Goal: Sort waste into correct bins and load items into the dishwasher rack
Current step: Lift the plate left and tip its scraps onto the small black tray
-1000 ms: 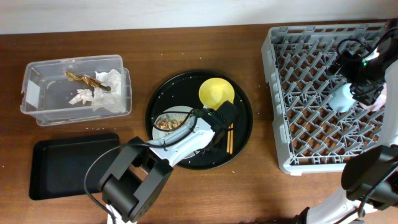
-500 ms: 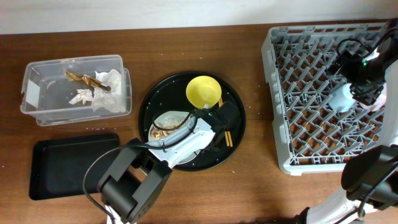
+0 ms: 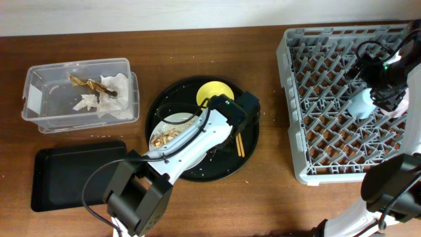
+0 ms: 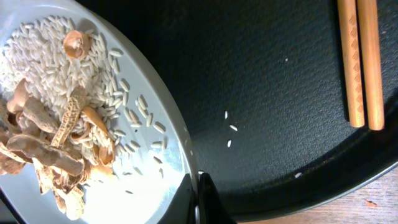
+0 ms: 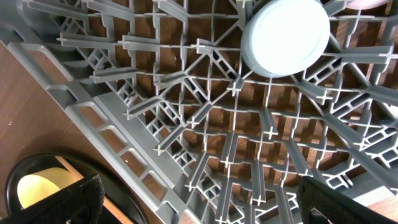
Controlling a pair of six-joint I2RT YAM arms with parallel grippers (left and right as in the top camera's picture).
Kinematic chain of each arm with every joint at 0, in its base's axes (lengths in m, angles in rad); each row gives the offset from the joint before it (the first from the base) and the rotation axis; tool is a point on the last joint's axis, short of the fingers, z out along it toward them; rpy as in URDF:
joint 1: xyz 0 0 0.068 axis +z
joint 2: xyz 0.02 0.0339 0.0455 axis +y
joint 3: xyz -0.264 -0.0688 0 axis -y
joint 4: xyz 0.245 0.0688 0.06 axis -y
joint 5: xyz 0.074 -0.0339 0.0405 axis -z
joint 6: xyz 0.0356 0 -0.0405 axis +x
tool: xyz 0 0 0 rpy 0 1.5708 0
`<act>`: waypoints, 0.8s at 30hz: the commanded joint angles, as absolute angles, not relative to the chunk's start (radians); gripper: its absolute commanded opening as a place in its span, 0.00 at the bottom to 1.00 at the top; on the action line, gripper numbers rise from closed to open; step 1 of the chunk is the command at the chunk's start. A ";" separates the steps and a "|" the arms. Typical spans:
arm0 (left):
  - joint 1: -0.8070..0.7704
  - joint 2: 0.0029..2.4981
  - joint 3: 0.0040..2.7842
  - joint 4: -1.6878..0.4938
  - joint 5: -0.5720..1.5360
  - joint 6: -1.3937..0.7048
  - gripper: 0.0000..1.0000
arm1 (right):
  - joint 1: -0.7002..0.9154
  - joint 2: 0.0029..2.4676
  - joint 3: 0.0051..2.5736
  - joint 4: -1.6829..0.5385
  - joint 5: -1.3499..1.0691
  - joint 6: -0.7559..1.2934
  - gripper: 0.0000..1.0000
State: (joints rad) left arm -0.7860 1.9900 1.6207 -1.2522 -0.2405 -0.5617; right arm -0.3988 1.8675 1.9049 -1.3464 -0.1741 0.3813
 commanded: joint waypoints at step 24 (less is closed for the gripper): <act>0.131 1.705 1.533 -1.282 -0.079 -0.666 0.01 | -0.400 1.858 1.918 -1.346 -0.172 0.375 0.98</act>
State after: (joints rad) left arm 0.0750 1.7222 1.5959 -1.3151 -0.1841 -0.6563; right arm -0.3988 1.8675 1.9049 -1.3472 -0.1741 0.3809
